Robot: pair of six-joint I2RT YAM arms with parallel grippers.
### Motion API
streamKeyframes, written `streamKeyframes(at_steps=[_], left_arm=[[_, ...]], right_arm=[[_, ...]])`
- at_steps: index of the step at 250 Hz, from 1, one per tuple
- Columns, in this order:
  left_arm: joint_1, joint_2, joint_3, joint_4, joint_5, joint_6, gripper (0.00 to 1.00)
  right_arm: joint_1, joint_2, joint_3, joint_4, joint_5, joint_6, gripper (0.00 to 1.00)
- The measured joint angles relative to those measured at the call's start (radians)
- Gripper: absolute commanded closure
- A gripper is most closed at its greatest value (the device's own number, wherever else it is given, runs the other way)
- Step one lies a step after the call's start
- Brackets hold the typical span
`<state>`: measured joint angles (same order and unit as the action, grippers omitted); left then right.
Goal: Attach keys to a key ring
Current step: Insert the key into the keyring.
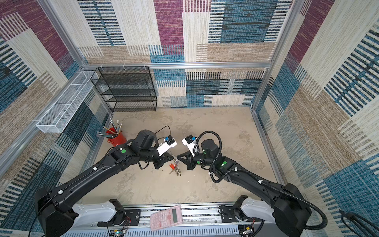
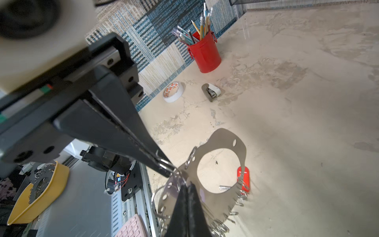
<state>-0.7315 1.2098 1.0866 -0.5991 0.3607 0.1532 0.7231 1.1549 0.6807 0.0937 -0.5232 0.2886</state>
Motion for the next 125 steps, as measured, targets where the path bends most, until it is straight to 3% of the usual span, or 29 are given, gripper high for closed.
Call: streamKeyframes(at_steps=[93,125], left_arm=[[-0.023,-0.14,-0.23,0.268,-0.034,-0.089,1.0],[-0.024,-0.16,-0.318,0.42,-0.045,-0.142,1.0]], right_arm=[[-0.005,0.046,-0.005,0.043,-0.105,0.019,1.0],[-0.011,0.043,-0.006,0.04,-0.092,0.026,0.94]])
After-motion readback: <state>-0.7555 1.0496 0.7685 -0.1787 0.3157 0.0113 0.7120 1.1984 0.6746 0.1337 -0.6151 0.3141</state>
